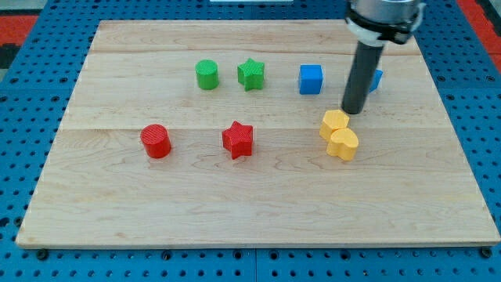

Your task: Move the yellow hexagon closer to the yellow heart

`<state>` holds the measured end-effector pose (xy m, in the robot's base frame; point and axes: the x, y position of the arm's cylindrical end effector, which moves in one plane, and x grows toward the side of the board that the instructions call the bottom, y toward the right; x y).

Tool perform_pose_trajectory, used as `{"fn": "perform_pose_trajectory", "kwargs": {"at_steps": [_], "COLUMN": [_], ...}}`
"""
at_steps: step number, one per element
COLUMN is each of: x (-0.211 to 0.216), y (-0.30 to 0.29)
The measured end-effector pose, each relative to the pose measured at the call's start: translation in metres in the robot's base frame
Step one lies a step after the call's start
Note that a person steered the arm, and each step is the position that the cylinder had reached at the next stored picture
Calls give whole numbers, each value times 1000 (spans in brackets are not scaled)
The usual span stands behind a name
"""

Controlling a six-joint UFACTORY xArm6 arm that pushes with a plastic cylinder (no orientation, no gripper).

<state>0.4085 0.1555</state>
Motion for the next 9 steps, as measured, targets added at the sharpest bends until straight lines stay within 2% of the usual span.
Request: {"fn": "perform_pose_trajectory", "kwargs": {"at_steps": [2,4,5,7,9], "x": [0,13,18,25,28], "y": [-29,42,-18,-86,-86]}}
